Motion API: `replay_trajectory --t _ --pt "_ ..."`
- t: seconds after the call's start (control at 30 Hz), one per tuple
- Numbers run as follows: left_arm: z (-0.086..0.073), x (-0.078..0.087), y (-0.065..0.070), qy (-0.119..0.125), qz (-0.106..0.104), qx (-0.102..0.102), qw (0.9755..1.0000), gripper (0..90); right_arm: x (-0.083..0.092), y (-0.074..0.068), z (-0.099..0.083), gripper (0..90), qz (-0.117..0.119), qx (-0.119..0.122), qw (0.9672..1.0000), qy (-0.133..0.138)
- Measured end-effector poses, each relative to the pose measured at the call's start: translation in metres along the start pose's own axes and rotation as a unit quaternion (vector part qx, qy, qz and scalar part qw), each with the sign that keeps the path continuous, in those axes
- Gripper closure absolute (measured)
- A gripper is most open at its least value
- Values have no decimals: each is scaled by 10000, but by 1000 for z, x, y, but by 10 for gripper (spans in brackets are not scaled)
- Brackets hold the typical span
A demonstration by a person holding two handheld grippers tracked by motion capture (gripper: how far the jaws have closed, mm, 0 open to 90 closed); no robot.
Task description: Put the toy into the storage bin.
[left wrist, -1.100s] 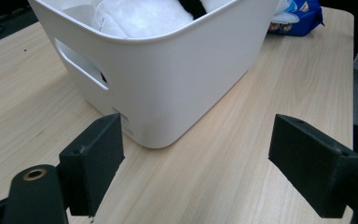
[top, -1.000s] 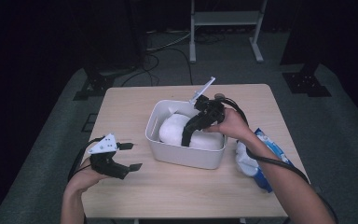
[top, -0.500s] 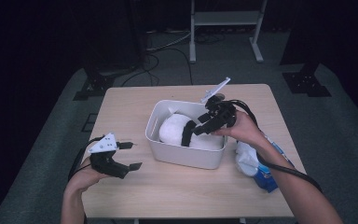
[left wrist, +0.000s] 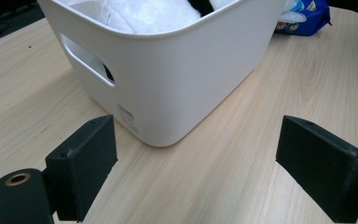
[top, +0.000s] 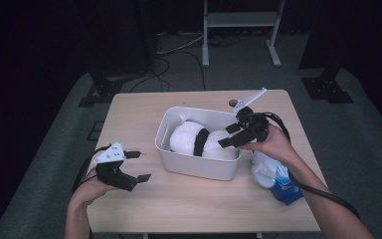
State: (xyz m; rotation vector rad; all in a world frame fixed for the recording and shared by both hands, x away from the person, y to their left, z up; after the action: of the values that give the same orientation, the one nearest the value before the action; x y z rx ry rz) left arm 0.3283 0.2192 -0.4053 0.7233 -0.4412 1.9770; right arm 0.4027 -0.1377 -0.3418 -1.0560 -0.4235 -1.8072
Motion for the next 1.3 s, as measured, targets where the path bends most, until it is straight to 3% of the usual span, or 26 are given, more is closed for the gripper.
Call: replay_trajectory --t 0.7,1.3 --pt "-2 -1 1 -49 8 27 10000 105 28 9 -44 292 -248 -337 9987 283" --pt "-3 -1 1 -68 14 43 10000 103 18 13 -82 285 -271 -575 9977 228"
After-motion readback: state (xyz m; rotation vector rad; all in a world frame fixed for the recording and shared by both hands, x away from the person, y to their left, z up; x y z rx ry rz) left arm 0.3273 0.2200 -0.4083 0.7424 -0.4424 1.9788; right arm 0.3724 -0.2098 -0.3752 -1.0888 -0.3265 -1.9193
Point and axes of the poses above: each handheld gripper's, and its own axes: x roughly backward along the jaws, z roughly out of its top, y roughly to its right, the point moved 4 cm from there along -x, roughly forward along the jaws, and after that the axes turned 8 degrees about -y, right-handed, at the moved point
